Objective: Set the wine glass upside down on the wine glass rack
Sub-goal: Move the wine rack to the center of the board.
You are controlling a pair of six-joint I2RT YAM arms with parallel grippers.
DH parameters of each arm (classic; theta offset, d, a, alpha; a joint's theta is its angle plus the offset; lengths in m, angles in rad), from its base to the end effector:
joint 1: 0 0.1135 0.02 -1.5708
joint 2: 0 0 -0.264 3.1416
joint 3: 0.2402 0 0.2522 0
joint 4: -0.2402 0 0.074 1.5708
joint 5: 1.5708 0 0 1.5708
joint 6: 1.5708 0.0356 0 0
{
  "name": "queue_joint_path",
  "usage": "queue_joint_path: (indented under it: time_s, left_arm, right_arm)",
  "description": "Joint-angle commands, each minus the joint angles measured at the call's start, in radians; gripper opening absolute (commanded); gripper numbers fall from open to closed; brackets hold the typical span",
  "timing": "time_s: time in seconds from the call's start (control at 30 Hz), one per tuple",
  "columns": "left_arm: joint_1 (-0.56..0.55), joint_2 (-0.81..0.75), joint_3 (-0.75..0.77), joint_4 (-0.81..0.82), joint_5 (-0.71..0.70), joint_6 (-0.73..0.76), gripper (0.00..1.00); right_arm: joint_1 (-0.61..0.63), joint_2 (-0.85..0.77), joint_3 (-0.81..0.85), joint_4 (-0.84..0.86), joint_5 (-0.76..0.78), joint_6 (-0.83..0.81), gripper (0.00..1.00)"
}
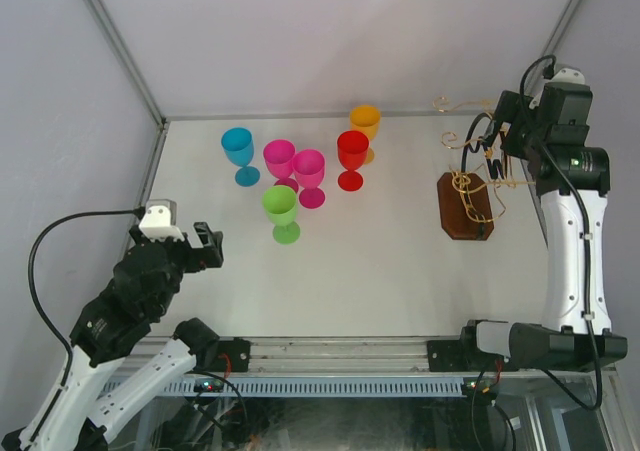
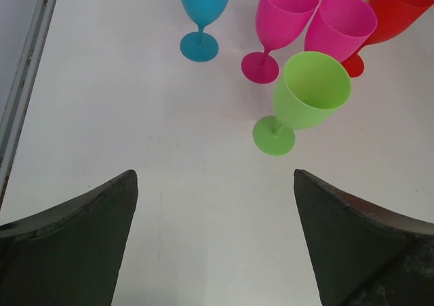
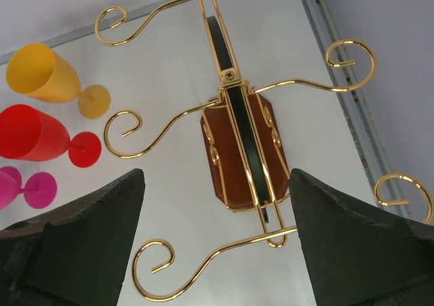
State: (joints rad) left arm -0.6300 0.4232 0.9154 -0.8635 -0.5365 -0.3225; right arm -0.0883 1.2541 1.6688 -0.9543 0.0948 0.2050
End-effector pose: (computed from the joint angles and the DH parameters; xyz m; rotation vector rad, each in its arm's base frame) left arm 0.0627 -0.0232 0.3526 -0.0605 1.8890 -0.1285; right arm 0.2305 -0.0238 0.4618 0.3640 2.0762 -0.0301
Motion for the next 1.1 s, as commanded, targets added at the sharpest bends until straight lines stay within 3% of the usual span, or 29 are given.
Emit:
queue_joint_path:
  time_s: [0.0, 0.3, 0.7, 1.07]
  left_arm:
    - [-0.003, -0.023, -0.025, 0.068, 0.038, 0.037, 1.0]
    - [-0.004, -0.026, -0.045, 0.084, 0.04, 0.039, 1.0]
    - [-0.004, -0.031, -0.054, 0.096, 0.037, 0.037, 1.0]
    - [-0.004, -0.02, -0.056, 0.101, 0.041, 0.037, 1.0]
  right_arm:
    - [-0.013, 0.056, 0.074, -0.032, 0.024, -0.048, 0.85]
    - [-0.034, 0.166, 0.129, -0.108, 0.025, -0.089, 0.73]
    - [-0.058, 0.222, 0.11, -0.136, 0.003, -0.124, 0.48]
    - [-0.064, 0.277, 0.119, -0.117, -0.032, -0.118, 0.39]
